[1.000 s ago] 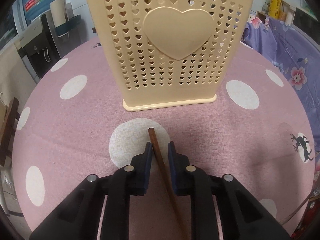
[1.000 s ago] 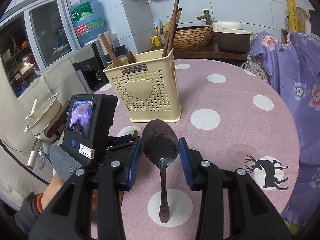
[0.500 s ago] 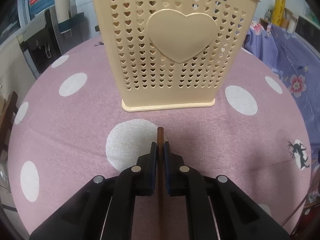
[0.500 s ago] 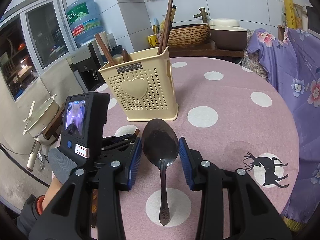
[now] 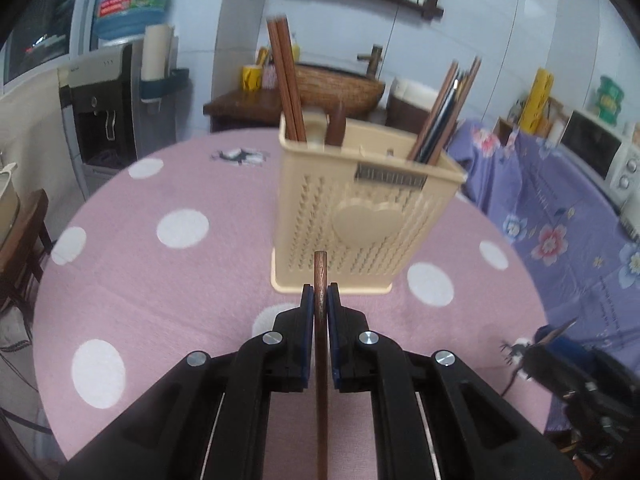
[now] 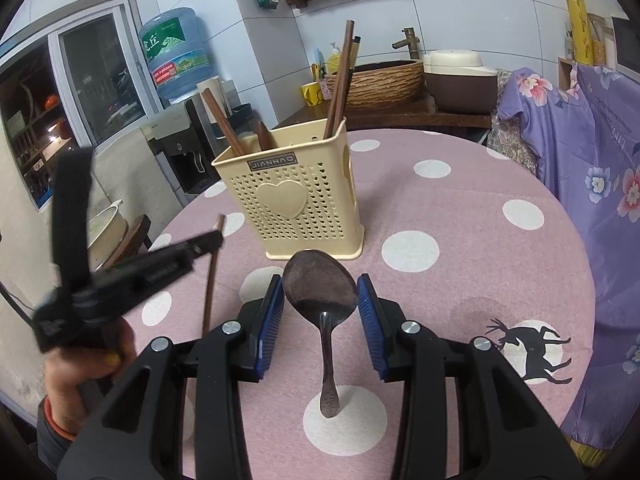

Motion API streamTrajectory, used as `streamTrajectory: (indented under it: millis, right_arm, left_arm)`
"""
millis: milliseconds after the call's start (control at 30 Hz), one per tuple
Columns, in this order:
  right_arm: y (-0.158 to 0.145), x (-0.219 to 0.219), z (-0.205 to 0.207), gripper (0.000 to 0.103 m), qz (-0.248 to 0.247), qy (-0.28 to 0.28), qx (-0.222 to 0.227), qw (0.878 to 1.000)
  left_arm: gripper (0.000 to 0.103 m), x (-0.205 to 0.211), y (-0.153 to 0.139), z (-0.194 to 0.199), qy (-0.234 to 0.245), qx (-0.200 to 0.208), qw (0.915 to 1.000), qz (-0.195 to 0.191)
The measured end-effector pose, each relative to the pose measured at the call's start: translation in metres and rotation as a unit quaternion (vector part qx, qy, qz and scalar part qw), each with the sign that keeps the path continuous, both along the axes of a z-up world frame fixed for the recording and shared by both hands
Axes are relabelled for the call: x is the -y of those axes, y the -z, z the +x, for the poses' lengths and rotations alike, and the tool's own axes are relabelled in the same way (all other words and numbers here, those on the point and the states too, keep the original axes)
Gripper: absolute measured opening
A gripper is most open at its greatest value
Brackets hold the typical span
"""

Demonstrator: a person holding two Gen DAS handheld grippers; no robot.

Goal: Organize utensils
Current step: 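Carry the chopstick with left tool while right tool carries the spoon into the caddy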

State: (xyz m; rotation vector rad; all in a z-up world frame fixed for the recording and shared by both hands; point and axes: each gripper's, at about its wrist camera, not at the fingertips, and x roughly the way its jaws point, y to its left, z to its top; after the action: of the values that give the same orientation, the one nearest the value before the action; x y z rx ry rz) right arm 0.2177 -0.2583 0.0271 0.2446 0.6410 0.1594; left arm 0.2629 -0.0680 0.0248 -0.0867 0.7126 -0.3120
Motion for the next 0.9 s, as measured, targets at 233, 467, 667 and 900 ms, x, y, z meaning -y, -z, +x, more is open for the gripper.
streamTrajectory:
  millis: [233, 467, 667, 900]
  right_arm:
    - [-0.002, -0.006, 0.002, 0.038, 0.002, -0.003, 0.001, 1.000]
    - [-0.007, -0.007, 0.004, 0.038, 0.003, -0.008, 0.006, 1.000]
    - [-0.019, -0.002, 0.011, 0.038, 0.021, -0.016, 0.018, 0.999]
    - [-0.066, -0.003, 0.028, 0.038, 0.011, -0.016, 0.074, 0.997]
  left_arm:
    - [0.008, -0.011, -0.033, -0.015, -0.007, 0.062, 0.9980, -0.010]
    - [0.008, -0.017, -0.036, -0.014, 0.003, 0.060, 0.9980, -0.022]
    - [0.008, -0.023, -0.049, -0.015, 0.005, 0.066, 0.9972, -0.035]
    - [0.008, -0.029, -0.097, -0.007, -0.009, 0.119, 0.9909, -0.062]
